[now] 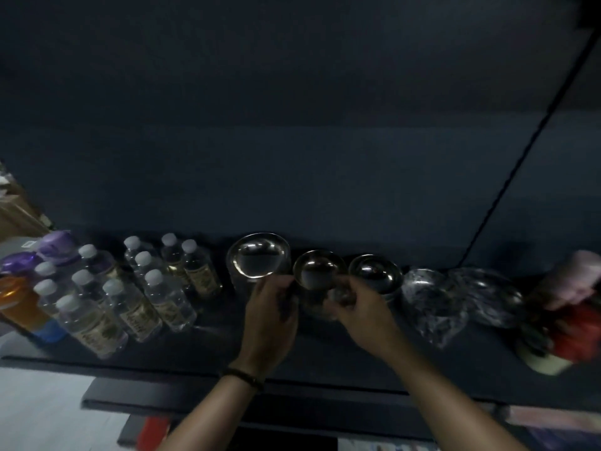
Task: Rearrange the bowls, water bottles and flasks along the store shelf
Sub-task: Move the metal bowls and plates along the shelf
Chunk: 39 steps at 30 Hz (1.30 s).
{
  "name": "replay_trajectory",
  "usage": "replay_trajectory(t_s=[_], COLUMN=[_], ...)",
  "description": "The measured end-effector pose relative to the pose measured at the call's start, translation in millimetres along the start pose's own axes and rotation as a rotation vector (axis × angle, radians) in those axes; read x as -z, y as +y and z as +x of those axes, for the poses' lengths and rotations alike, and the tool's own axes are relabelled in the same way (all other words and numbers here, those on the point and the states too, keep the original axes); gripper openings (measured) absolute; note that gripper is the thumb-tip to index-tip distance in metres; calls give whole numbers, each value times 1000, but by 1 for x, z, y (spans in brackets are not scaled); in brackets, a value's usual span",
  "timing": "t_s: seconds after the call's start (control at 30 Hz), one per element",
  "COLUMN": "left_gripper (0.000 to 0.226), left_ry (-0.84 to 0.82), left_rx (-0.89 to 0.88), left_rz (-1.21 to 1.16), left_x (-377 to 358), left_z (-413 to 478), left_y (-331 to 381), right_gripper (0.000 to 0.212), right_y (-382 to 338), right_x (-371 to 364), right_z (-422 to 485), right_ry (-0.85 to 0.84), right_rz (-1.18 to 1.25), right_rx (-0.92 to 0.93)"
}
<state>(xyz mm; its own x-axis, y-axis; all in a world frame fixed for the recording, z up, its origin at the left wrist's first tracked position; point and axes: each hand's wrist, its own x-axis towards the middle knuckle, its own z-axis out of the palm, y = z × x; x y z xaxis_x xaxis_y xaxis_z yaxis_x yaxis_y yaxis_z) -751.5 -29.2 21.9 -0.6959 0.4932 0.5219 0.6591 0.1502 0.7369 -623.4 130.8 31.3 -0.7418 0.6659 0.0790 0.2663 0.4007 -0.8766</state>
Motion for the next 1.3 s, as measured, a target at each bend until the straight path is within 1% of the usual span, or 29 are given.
replay_trajectory(t_s=[0.07,0.17,0.3,0.37,0.43,0.53,0.63,0.77,0.9,0.97,1.1,1.17,1.3], left_gripper=[38,33,32,29,27,29,26,20,21,24,35,38,33], left_ry=[-132,-355,-549,-637,-746,-845,-860,-847,-816,-804,-787,-783,-792], left_rx=[-73,-159,-180,-179,-178,-221,-312,-370,-363,-344,-333,-330,-312], left_rz=[-34,-93,-168,-180,-155,-90,4,140,279,340,409,445,499], left_x=[-26,-73,-142,-179,-216,-259,-303,-351,-379,-388,-401,-404,-407], left_z=[-11,-28,-50,-63,-75,-86,-94,-104,-113,-117,-121,-122,-125], left_y=[22,57,110,136,166,200,231,254,264,267,275,279,285], right_gripper=[35,31,22,23,23,14,30,40,56,62,85,84,72], right_y=[17,43,83,101,122,155,201,253,286,294,306,314,319], right_x=[33,90,169,205,242,284,328,378,409,417,425,428,431], right_z=[-29,-75,-133,-155,-173,-185,-185,-161,-121,-101,-71,-63,-58], right_ry=[56,194,430,521,563,569,547,445,266,168,-4,-46,-80], right_rz=[36,0,-70,-124,-172,-231,-337,-412,-496,-573,-699,-697,-728], right_rx=[-19,-97,-232,-290,-356,-426,-473,-481,-447,-477,-533,-555,-558])
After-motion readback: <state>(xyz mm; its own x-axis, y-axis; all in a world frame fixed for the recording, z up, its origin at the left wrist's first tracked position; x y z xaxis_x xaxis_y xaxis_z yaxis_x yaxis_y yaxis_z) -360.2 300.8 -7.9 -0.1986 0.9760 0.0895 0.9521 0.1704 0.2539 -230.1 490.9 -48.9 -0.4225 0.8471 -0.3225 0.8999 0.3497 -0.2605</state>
